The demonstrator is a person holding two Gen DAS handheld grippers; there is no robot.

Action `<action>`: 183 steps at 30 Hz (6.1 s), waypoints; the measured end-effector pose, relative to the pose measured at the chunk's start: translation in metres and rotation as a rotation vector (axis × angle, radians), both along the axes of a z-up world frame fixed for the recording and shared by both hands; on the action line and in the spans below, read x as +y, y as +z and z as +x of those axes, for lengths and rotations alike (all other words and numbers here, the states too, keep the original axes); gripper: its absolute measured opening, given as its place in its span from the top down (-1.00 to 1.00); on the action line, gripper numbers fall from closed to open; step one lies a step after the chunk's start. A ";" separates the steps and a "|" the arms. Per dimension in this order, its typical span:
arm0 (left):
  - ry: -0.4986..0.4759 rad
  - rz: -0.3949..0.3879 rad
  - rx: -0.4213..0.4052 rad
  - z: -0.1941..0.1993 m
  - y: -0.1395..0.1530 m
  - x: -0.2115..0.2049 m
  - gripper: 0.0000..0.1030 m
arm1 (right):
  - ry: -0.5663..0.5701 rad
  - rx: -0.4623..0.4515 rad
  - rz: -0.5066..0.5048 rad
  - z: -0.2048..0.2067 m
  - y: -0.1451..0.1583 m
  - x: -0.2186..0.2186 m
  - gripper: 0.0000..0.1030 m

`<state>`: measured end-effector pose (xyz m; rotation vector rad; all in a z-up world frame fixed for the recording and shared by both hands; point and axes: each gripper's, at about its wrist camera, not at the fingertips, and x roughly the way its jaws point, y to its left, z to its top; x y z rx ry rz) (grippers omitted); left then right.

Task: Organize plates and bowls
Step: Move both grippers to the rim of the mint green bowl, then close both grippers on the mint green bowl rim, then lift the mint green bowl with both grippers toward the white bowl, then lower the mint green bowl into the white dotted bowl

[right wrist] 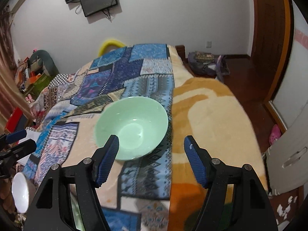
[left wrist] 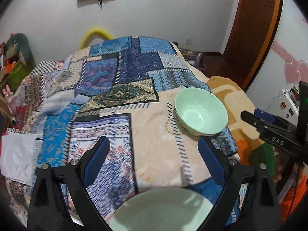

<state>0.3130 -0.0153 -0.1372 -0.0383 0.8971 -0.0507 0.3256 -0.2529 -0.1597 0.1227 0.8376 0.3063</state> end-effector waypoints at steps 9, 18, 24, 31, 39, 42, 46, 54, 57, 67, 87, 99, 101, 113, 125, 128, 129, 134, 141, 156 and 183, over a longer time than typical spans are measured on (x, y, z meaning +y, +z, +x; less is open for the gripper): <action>-0.013 -0.010 0.061 0.053 -0.043 -0.010 -0.81 | 0.020 0.102 0.014 0.048 -0.037 -0.001 0.35; 0.008 -0.050 0.120 0.086 -0.067 -0.011 -0.81 | 0.059 0.170 -0.005 0.073 -0.057 0.009 0.73; 0.005 -0.055 0.140 0.094 -0.077 -0.015 -0.81 | 0.134 0.166 0.016 0.065 -0.059 0.018 0.72; 0.021 -0.063 0.195 0.100 -0.092 -0.011 -0.41 | 0.219 0.161 0.006 0.049 -0.057 0.035 0.72; 0.011 -0.112 0.295 0.101 -0.116 -0.010 0.28 | 0.255 0.173 0.020 0.040 -0.059 0.045 0.70; -0.013 -0.103 0.277 0.097 -0.116 -0.015 0.44 | 0.244 0.182 0.032 0.040 -0.060 0.045 0.70; -0.028 -0.089 0.275 0.095 -0.114 -0.023 0.61 | 0.230 0.193 0.032 0.040 -0.059 0.046 0.70; -0.028 -0.118 0.285 0.082 -0.109 -0.021 0.61 | 0.215 0.196 0.044 0.028 -0.050 0.045 0.70; -0.032 -0.118 0.282 0.074 -0.104 -0.021 0.61 | 0.216 0.191 0.046 0.023 -0.044 0.046 0.70; -0.022 -0.127 0.231 0.037 -0.068 -0.013 0.61 | 0.230 0.143 0.045 -0.007 -0.012 0.052 0.70; 0.007 -0.123 0.111 -0.069 0.007 0.017 0.61 | 0.259 0.043 0.059 -0.089 0.041 0.084 0.70; 0.076 -0.145 0.084 -0.138 0.019 0.064 0.61 | 0.341 0.017 0.067 -0.133 0.048 0.129 0.70; 0.090 -0.144 0.080 -0.148 0.020 0.074 0.62 | 0.356 0.015 0.070 -0.140 0.047 0.136 0.70; 0.208 -0.157 0.080 -0.199 0.013 0.136 0.62 | 0.470 0.036 0.083 -0.166 0.035 0.193 0.70; 0.285 -0.171 0.118 -0.223 -0.013 0.185 0.61 | 0.546 0.091 0.077 -0.176 0.015 0.245 0.70; 0.301 -0.180 0.131 -0.223 -0.020 0.195 0.61 | 0.554 0.105 0.072 -0.176 0.010 0.253 0.70; 0.306 -0.183 0.136 -0.224 -0.023 0.198 0.61 | 0.556 0.111 0.071 -0.176 0.008 0.256 0.70; 0.323 -0.196 0.160 -0.222 -0.038 0.211 0.62 | 0.563 0.144 0.064 -0.172 -0.005 0.267 0.70; 0.327 -0.212 0.202 -0.215 -0.059 0.220 0.62 | 0.562 0.199 0.064 -0.166 -0.025 0.274 0.70; 0.317 -0.182 0.242 -0.205 -0.079 0.219 0.61 | 0.559 0.232 0.073 -0.158 -0.039 0.271 0.70; 0.367 -0.025 0.181 -0.211 -0.044 0.211 0.19 | 0.558 0.174 0.064 -0.165 -0.029 0.248 0.69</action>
